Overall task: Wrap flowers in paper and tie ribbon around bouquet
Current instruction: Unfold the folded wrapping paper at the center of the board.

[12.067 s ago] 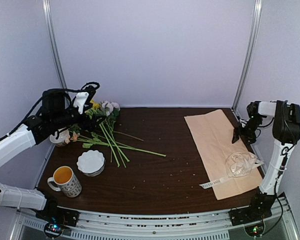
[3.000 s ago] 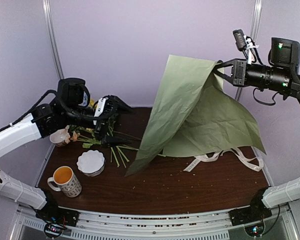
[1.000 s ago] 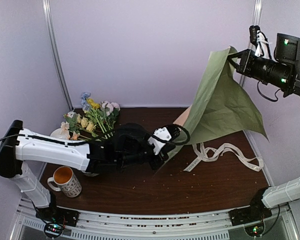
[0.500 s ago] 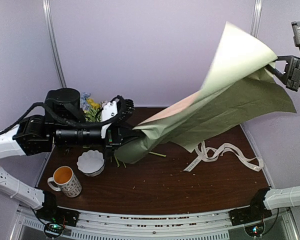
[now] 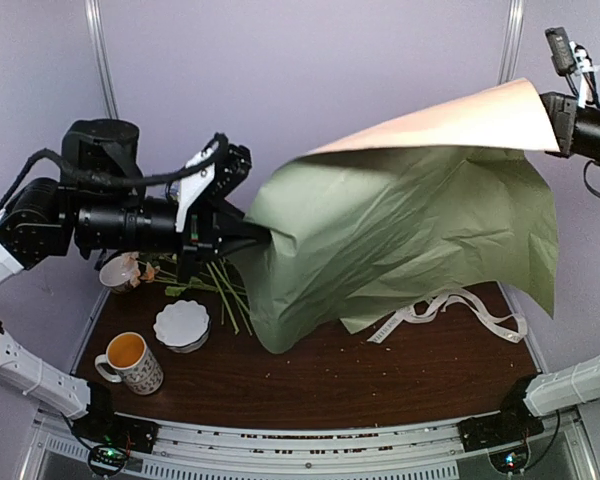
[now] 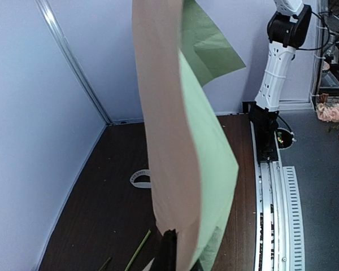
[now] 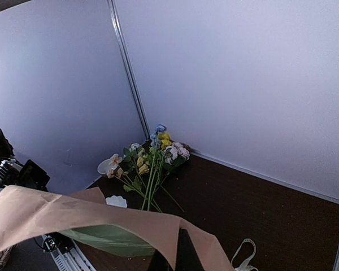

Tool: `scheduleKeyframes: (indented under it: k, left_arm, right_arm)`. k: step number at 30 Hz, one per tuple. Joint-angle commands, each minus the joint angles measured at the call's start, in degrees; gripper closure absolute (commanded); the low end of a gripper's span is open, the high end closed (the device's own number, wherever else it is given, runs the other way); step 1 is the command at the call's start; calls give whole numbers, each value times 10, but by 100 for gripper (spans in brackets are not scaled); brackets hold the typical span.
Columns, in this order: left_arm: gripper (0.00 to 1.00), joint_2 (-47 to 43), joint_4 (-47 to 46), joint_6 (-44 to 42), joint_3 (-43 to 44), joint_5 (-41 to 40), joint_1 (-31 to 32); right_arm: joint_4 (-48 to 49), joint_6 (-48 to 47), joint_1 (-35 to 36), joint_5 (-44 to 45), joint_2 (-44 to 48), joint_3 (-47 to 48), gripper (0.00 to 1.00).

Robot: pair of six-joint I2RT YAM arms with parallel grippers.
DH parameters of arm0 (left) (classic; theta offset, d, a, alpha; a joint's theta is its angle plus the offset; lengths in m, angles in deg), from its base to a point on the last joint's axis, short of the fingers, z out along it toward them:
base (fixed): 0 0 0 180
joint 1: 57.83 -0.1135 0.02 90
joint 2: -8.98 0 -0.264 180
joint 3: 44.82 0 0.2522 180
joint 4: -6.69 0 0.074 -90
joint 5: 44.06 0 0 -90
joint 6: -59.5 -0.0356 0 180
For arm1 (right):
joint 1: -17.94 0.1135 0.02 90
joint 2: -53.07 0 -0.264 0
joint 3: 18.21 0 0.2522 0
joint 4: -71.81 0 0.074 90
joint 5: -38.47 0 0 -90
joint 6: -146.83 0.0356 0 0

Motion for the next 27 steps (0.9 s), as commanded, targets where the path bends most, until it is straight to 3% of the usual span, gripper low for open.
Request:
scheduleKeyframes:
  k: [1,10,15,17,18,20,23,27]
  left_arm:
    - [100,36,69,29,76,22,-83]
    - [100,191,159,55,198,106,-248]
    - [100,285,177,58,268,126,-334]
    - [100,327,177,67,287,132,-361]
    - [100,349,179,68,295,126,-370]
    - [100,385,188,61,305,114,-385]
    - [100,430,192,55,305,112,-405]
    - [100,465,191,43,298,97,-418]
  right_arm:
    - [-21,-9,-16,53,-86,77,100]
    - [74,-23,-123,74,-221,26,100]
    - [158,-25,-144,89,-317,18,99]
    - [168,-13,-158,77,-367,25,82]
    - [163,0,-169,69,-391,34,67]
    - [148,25,-191,60,-424,46,49]
    - [163,44,-219,64,-416,1,33]
    - [202,45,-239,98,-345,-151,14]
